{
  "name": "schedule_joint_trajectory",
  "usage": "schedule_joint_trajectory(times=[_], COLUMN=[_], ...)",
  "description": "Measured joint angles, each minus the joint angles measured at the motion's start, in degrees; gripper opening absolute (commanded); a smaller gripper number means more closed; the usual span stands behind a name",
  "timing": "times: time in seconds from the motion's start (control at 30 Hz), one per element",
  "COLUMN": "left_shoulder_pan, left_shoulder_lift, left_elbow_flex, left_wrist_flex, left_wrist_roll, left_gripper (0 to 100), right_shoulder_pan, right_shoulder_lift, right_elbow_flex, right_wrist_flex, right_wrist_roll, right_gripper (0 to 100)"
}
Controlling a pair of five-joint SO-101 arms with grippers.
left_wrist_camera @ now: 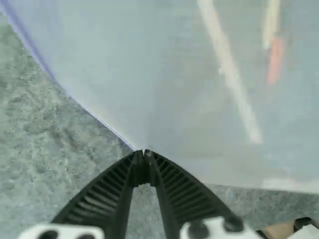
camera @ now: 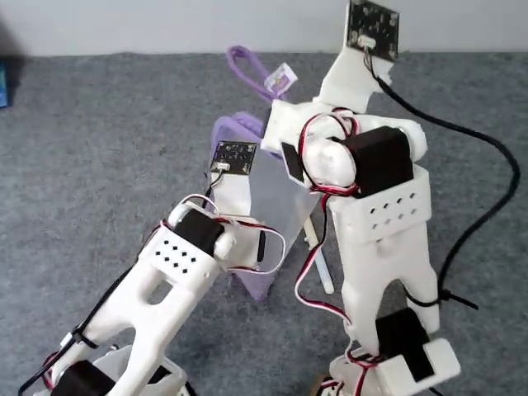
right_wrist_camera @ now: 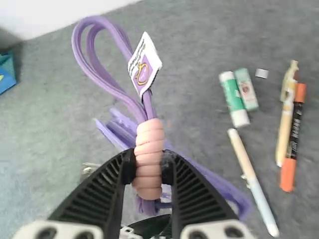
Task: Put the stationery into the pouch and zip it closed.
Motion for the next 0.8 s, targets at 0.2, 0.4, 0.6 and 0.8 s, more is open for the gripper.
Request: schedule_joint_trajectory(times=[0.2,0.4,0.6,0.8], left_shoulder_pan=[0.2,-0.5,-8.9,-17.8], left_shoulder_lift=[0.0,0.0,0.0,0.0], left_elbow_flex=[0.2,0.2,0.2,-1.3], left_wrist_flex=[-0.3,-1.7,-2.7,2.1], left_wrist_roll=[0.5,0.5,-1.9,-8.5], left_gripper=[1,1,1,1], right_shoulder_pan=[6.1,7.5,7.6,7.6], right_shoulder_lift=[-3.3,-7.9,-15.2,-20.1], right_elbow_flex=[8.0,16.1,26.0,41.9], right_wrist_flex=[0.0,0.0,0.0,0.0], right_wrist_roll=[-0.1,-0.1,-0.1,-0.1], right_gripper=[0.8,0.8,0.8,0.8])
